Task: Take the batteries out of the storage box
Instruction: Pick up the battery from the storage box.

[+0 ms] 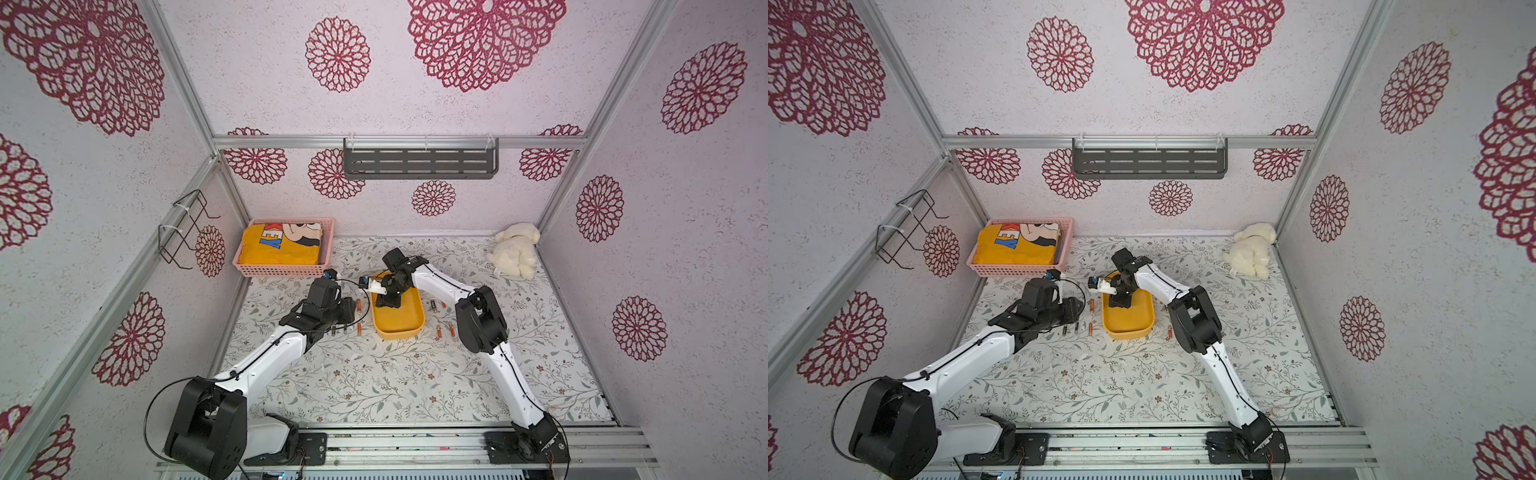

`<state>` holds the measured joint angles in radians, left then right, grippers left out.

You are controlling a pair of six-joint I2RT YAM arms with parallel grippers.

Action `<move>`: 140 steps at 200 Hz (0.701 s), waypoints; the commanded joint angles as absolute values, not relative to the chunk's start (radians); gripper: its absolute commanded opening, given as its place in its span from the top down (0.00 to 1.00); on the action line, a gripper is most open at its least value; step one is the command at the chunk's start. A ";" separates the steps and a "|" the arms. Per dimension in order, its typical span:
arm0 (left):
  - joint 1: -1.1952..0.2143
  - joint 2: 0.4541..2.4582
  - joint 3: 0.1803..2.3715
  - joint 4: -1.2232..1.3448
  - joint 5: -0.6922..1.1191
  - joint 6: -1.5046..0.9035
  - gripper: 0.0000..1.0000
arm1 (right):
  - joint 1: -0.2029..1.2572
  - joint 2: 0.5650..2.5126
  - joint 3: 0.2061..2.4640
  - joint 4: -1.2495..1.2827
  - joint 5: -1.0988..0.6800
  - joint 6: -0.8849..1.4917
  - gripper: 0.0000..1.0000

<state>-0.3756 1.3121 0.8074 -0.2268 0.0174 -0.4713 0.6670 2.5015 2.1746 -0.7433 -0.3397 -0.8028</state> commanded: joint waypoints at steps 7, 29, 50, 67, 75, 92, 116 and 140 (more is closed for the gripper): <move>-0.378 1.315 0.836 -0.260 0.008 -0.454 0.57 | 0.676 2.495 2.150 -0.865 -0.227 -0.722 0.89; -0.378 1.318 0.836 -0.259 0.010 -0.453 0.57 | 0.676 2.483 2.148 -0.874 -0.225 -0.683 0.95; -0.378 1.327 0.847 -0.258 0.011 -0.460 0.57 | 0.676 2.453 2.157 -0.880 -0.256 -0.633 1.00; -0.378 1.328 0.852 -0.253 0.012 -0.471 0.57 | 0.675 2.416 2.153 -0.856 -0.282 -0.572 1.00; -0.377 1.328 0.854 -0.247 0.012 -0.472 0.57 | 0.673 2.401 2.152 -0.848 -0.298 -0.541 1.00; -0.377 1.328 0.865 -0.245 0.004 -0.476 0.57 | 0.666 2.367 2.146 -0.818 -0.322 -0.453 1.00; -0.377 1.328 0.882 -0.246 -0.012 -0.477 0.57 | 0.651 2.292 2.075 -0.730 -0.335 -0.339 1.00; -0.378 1.327 0.900 -0.251 -0.029 -0.483 0.57 | 0.627 2.193 1.974 -0.630 -0.342 -0.233 1.00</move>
